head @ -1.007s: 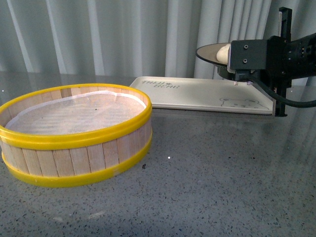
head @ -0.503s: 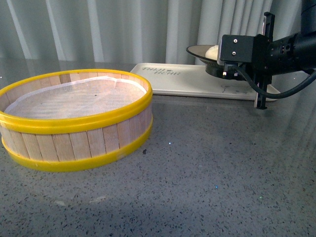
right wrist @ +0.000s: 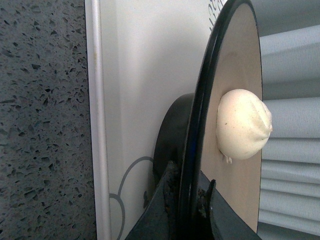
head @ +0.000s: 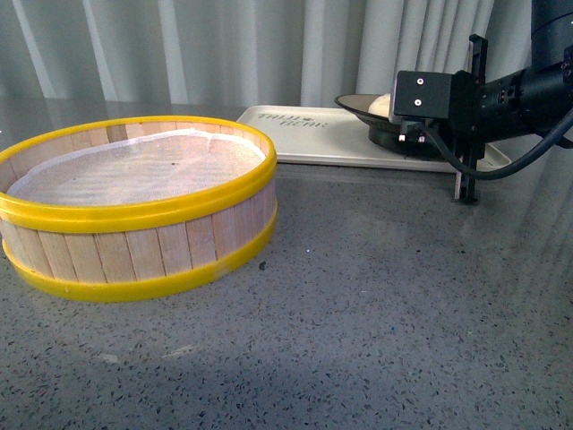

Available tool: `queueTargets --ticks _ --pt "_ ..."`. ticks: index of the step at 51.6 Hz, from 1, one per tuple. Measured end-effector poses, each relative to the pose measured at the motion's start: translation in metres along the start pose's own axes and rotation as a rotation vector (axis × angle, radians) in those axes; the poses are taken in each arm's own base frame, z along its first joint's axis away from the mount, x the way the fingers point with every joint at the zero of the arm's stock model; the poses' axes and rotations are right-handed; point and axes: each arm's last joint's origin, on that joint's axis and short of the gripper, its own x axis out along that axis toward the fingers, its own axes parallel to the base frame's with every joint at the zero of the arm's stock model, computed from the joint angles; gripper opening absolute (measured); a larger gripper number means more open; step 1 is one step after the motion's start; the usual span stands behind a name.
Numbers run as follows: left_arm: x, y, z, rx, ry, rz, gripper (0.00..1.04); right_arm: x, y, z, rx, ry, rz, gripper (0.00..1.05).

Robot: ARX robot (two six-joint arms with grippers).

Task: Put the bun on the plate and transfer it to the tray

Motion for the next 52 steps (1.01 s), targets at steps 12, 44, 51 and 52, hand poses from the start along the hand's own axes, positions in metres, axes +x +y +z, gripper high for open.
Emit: queueTargets --ticks 12,44,51,52 --pt "0.000 0.000 0.000 0.000 0.000 0.000 0.98 0.000 0.003 0.000 0.002 0.017 0.031 0.03" --pt "0.000 0.000 0.000 0.000 0.000 0.000 0.98 -0.054 -0.007 0.041 0.094 -0.100 -0.086 0.98" --pt "0.000 0.000 0.000 0.000 0.000 0.000 0.98 -0.090 -0.011 0.057 0.261 -0.115 -0.219 0.96" --pt "0.000 0.000 0.000 0.000 0.000 0.000 0.98 -0.098 -0.012 0.059 0.293 -0.113 -0.248 0.96"
